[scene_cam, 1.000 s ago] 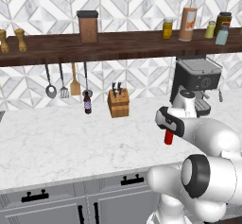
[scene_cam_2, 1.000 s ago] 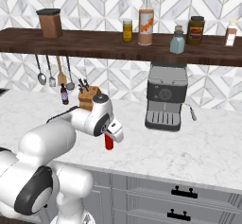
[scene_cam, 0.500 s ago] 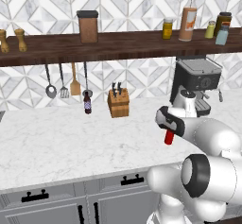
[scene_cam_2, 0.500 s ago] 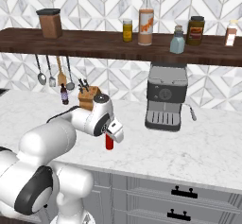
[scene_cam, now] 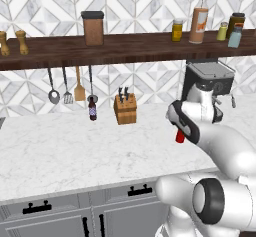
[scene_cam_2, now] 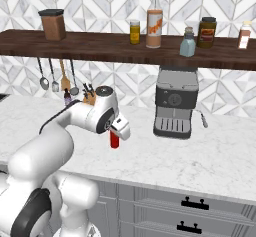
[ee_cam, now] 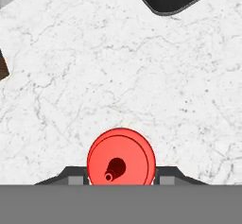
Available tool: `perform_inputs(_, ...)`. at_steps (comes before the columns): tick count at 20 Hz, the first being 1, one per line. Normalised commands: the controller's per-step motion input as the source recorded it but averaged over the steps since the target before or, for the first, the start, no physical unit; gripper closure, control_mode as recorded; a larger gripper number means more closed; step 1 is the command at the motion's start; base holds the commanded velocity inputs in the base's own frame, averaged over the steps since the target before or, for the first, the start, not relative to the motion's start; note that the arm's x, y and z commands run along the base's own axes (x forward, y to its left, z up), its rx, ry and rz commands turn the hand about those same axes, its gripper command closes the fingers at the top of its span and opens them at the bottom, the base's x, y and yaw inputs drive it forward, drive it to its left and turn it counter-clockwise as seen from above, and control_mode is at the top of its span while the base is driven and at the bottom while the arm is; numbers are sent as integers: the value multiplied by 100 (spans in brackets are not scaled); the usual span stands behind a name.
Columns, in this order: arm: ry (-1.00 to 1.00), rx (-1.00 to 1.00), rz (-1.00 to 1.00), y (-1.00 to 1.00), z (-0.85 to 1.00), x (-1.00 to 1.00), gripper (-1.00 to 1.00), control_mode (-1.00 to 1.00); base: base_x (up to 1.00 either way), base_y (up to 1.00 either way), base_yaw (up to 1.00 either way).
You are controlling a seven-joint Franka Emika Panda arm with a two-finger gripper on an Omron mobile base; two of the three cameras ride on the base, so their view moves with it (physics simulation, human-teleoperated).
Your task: Put the shaker and condiment bottle from the counter next to their counterparts in the cabinet.
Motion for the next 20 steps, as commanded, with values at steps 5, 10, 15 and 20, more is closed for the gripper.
perform_inputs(5,-4,-1,0,14,27,-21,100,-100,0,0,0)
perform_inputs(10,-19,0,0,3,81,-17,100,-100,0,0,0)
perform_inputs(15,-14,0,0,0,100,0,100,-100,0,0,0)
perform_inputs(20,-7,-3,0,13,100,-1,100,-100,0,0,0)
